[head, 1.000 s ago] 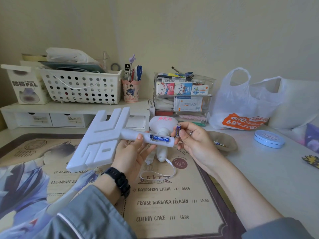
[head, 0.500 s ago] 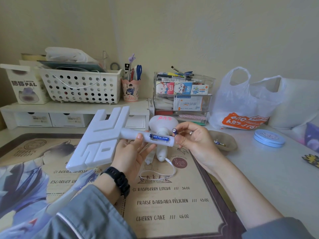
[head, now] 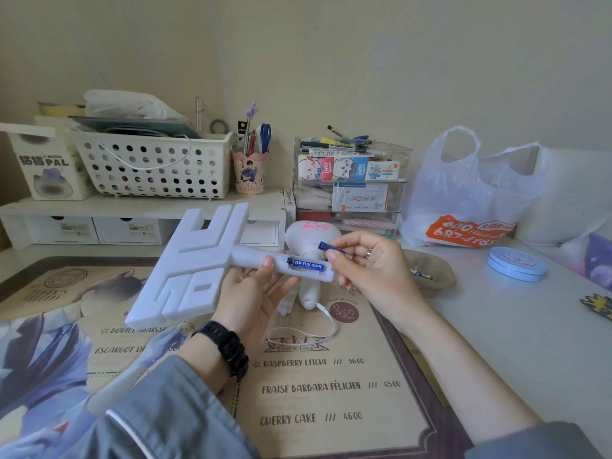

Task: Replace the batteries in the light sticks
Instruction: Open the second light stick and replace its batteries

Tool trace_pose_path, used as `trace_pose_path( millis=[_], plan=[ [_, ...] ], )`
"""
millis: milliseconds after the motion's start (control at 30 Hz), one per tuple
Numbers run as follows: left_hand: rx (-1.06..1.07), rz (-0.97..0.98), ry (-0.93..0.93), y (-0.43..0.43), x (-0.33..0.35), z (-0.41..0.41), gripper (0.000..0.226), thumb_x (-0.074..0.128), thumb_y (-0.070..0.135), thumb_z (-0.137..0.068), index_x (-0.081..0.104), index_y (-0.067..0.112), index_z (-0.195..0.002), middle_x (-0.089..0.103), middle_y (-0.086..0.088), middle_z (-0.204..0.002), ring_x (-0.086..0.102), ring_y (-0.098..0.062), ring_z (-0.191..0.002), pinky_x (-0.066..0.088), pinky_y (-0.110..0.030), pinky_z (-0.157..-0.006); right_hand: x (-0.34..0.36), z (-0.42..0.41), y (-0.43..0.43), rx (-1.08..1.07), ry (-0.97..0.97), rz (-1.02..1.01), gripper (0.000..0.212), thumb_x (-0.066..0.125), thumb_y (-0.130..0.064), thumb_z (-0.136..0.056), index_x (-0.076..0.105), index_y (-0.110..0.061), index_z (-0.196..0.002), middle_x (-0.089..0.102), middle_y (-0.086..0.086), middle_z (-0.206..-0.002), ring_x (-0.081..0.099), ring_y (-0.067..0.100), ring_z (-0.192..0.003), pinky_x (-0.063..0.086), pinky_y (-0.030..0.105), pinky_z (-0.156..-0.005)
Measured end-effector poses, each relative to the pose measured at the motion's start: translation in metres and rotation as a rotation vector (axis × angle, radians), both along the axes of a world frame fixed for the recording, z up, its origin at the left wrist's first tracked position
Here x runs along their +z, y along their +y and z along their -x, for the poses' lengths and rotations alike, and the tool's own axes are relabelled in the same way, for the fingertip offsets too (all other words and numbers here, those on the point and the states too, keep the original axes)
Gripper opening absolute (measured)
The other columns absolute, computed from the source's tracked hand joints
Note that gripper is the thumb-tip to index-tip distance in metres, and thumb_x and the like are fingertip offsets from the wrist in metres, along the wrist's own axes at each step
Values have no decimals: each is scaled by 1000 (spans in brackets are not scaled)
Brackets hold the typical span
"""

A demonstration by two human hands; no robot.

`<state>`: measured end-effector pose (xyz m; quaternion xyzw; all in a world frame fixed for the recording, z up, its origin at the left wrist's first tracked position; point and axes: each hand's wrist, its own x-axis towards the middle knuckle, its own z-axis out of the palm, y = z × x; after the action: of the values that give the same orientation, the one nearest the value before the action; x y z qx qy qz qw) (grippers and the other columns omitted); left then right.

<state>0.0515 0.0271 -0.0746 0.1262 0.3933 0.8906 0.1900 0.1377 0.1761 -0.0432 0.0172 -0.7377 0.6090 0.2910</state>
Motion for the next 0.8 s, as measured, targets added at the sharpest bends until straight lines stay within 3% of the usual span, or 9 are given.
trace_pose_path(
  millis=[200, 367, 800],
  plan=[
    [-7, 4, 8, -1, 1, -2, 33, 45, 7, -97, 48, -15, -122, 64, -24, -114, 66, -28, -99, 58, -31, -78, 3, -2, -2, 14, 28, 20, 14, 68, 9, -80, 66, -2, -89, 69, 11, -77, 61, 10, -56, 51, 20, -55],
    [-4, 4, -7, 0, 2, -2, 35, 45, 7, -97, 45, -16, -124, 63, -24, -115, 66, -29, -100, 58, -33, -79, 3, -2, -1, 22, 40, 14, 18, 68, 11, -79, 68, -5, -87, 73, 3, -80, 67, 10, -72, 56, 24, -65],
    [-9, 8, -4, -1, 1, -2, 34, 44, 7, -98, 46, -16, -123, 64, -23, -115, 65, -29, -104, 58, -31, -78, 4, -2, -1, 14, 62, -17, 22, 69, 12, -77, 70, -9, -84, 74, -1, -79, 68, 10, -74, 56, 23, -72]
  ],
)
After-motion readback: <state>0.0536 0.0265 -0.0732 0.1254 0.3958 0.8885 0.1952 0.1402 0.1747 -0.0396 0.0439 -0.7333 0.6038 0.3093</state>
